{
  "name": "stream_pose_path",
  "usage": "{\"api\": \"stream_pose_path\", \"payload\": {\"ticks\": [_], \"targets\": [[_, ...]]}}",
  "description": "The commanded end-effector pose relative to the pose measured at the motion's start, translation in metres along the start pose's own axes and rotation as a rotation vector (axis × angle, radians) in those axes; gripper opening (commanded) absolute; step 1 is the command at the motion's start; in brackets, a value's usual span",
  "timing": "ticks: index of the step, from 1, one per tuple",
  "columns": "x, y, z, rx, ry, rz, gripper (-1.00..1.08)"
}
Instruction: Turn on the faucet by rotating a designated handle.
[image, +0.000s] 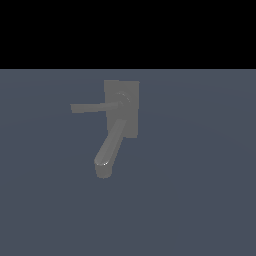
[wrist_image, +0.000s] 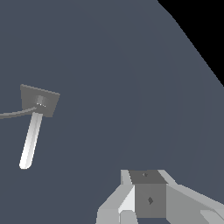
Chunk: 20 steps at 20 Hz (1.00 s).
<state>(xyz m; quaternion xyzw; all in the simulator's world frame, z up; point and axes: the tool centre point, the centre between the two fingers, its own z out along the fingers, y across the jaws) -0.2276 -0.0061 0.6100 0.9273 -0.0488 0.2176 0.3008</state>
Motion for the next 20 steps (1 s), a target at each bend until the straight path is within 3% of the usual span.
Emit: {"api": "stream_pose_path", "payload": {"ticks": [1, 11, 20], "targets": [[0.01, 0.006, -0.021, -0.103, 0.077, 0.01, -1.0], [0.043, -0.003, -0.111, -0.503, 0.372, -0.004, -1.0], [0.067, -0.061, -0.182, -0.843, 0.619, -0.109, -1.0]]}}
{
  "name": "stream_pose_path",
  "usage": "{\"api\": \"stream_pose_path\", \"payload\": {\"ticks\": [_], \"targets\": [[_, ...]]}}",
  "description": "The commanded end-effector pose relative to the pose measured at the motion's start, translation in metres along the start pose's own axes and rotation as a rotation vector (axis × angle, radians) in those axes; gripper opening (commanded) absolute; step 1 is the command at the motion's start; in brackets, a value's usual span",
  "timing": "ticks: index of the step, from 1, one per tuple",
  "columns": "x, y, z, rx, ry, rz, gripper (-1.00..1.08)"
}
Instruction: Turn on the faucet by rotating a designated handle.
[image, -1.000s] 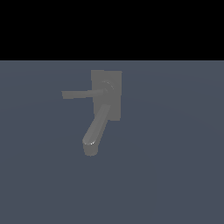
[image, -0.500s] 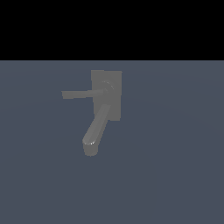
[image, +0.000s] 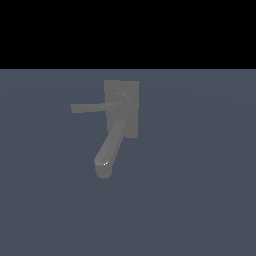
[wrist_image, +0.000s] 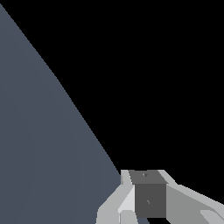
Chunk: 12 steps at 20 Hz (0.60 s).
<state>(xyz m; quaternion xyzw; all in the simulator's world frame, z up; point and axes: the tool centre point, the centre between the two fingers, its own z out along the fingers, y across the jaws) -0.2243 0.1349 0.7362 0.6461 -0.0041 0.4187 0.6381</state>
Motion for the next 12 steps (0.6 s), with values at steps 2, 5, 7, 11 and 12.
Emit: {"api": "stream_pose_path", "payload": {"ticks": [2, 5, 7, 11, 12], "targets": [[0.027, -0.009, -0.028, -0.115, 0.109, -0.055, -1.0], [0.048, -0.025, -0.053, -0.204, 0.2, -0.113, -1.0], [0.061, -0.039, -0.069, -0.258, 0.261, -0.157, -1.0], [0.084, -0.075, -0.098, -0.356, 0.379, -0.259, -1.0], [0.089, -0.087, -0.104, -0.378, 0.408, -0.287, -1.0]]}}
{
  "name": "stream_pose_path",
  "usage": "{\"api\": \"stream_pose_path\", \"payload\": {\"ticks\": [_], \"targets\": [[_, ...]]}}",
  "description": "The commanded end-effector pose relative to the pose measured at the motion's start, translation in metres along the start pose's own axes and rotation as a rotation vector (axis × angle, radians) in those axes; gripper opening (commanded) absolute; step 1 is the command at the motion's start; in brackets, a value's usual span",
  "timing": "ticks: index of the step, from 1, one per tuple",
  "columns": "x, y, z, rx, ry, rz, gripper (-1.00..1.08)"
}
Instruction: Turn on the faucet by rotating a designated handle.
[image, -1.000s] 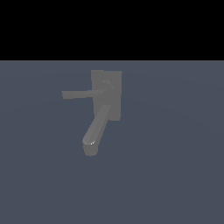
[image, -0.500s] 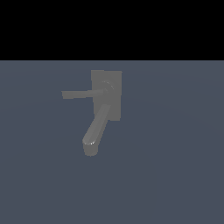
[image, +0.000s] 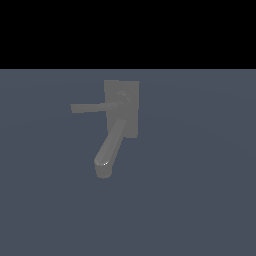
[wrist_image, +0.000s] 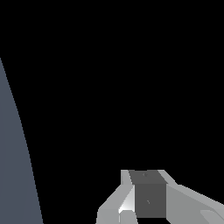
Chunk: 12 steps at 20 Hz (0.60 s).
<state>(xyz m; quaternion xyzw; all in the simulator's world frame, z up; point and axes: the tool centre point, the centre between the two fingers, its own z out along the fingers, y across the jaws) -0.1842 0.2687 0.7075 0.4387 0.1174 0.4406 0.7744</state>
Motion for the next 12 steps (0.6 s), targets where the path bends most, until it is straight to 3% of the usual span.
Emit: {"api": "stream_pose_path", "payload": {"ticks": [1, 7, 12], "targets": [[0.024, -0.017, -0.018, -0.052, 0.079, -0.067, -1.0], [0.073, -0.08, -0.06, -0.143, 0.264, -0.249, -1.0], [0.1, -0.152, -0.092, -0.182, 0.411, -0.42, -1.0]]}}
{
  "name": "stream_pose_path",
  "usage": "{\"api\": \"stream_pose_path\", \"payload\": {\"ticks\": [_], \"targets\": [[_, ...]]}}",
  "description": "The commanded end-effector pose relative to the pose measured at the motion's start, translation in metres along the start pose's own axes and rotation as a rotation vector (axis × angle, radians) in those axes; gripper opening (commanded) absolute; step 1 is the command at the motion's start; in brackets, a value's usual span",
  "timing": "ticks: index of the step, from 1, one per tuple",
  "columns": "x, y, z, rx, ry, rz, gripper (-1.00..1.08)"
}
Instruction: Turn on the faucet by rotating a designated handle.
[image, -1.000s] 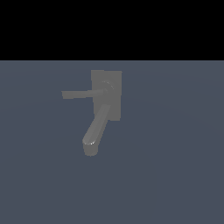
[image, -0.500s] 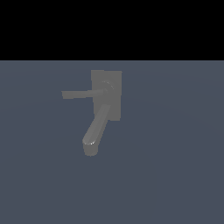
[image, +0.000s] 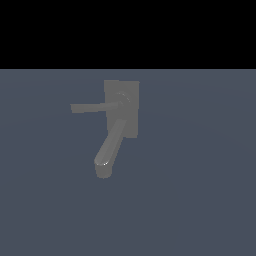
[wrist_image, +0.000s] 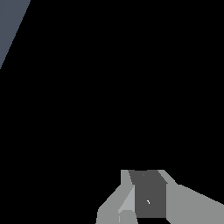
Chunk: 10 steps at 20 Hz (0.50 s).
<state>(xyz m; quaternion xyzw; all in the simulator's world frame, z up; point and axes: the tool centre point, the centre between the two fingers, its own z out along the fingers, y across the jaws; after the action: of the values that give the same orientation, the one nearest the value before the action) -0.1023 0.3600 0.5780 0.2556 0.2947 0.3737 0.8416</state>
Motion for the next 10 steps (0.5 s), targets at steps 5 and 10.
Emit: {"api": "stream_pose_path", "payload": {"ticks": [5, 10], "targets": [[0.066, -0.087, -0.038, -0.01, 0.202, -0.225, -1.0], [0.099, -0.172, -0.071, 0.021, 0.35, -0.406, -1.0]]}}
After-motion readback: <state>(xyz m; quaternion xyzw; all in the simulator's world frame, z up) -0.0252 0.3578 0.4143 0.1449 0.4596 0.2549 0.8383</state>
